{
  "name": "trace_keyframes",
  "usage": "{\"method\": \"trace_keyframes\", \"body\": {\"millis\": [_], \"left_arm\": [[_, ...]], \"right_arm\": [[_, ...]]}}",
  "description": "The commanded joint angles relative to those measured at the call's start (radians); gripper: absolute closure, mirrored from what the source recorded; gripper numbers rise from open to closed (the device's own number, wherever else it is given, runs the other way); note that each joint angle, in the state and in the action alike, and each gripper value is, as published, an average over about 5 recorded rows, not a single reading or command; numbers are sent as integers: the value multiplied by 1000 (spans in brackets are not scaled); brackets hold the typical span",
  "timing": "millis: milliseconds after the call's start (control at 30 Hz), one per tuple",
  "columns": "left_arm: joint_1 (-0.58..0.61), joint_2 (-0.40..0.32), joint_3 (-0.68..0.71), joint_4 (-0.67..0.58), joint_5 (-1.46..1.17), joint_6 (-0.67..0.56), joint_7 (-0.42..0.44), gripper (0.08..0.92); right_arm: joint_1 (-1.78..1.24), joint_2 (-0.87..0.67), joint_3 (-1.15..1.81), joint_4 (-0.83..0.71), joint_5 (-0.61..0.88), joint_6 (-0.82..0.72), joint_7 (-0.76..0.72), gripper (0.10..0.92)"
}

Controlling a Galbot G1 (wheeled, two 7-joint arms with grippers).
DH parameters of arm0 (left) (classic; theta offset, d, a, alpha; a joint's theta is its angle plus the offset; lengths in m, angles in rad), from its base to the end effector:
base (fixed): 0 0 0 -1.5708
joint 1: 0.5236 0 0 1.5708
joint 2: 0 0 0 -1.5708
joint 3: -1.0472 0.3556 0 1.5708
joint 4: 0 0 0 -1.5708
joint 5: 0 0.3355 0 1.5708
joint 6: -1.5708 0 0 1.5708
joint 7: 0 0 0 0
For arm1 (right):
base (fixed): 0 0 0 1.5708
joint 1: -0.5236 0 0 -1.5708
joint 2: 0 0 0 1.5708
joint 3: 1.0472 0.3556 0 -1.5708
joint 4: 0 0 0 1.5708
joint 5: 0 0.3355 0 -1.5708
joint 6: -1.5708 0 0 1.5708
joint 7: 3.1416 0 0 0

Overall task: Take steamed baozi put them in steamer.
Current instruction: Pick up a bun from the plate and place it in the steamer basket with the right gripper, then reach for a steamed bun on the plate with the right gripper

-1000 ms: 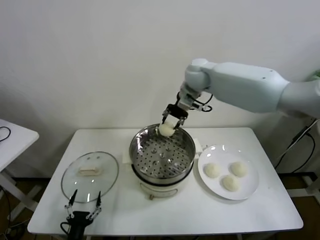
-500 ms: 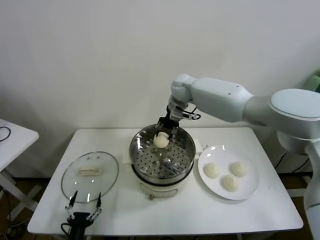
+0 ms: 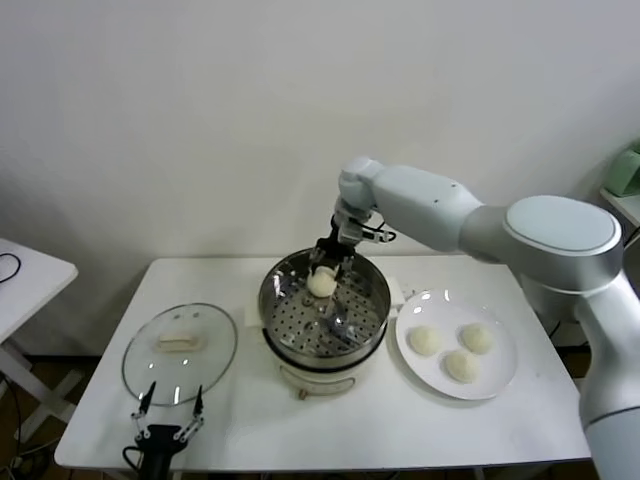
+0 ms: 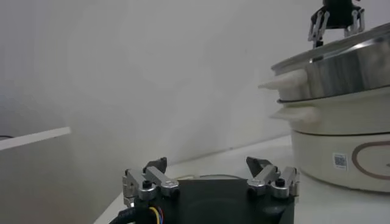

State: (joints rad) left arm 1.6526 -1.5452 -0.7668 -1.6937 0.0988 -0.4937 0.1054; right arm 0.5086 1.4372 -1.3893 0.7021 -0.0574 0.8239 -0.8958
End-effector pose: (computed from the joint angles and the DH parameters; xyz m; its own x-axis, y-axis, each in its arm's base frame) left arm 0.0880 0.0882 -0.4407 -0.9994 -0.0346 0.0063 -0.0320 0.9691 0.2445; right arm 0.6323 0.1208 -0.0822 -0.0805 -0.2749 0.9581 -0.1442 -0.9479 -0.2840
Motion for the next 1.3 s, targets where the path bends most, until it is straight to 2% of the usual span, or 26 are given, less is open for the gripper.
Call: {"method": "trace_keyframes", "body": {"millis": [33, 167, 367, 500, 700, 933, 1133, 1300], "left_arm": [[2, 1, 1, 1, 8, -4, 0, 177], [6, 1, 0, -7, 12, -4, 1, 177], [16, 2, -1, -18, 16, -4, 1, 177], [22, 3, 1, -24, 20, -4, 2, 177], [28, 6, 4, -28, 23, -5, 2, 177], [28, 7, 9, -25, 29, -8, 2, 177], [27, 6, 9, -21, 33, -10, 2, 177], [28, 6, 5, -19, 34, -11, 2, 177]], "right_arm": [[1, 9, 15, -43, 30, 49, 36, 287], [63, -38, -26, 36, 151, 40, 13, 214], [286, -177, -273, 242, 531, -125, -67, 203], [408, -283, -429, 321, 672, -272, -106, 203], [537, -428, -602, 423, 711, -512, -117, 203], [601, -558, -715, 595, 782, -768, -48, 203], [510, -637, -655, 703, 870, -938, 2, 203], [370, -655, -536, 703, 811, -1007, 35, 203]]}}
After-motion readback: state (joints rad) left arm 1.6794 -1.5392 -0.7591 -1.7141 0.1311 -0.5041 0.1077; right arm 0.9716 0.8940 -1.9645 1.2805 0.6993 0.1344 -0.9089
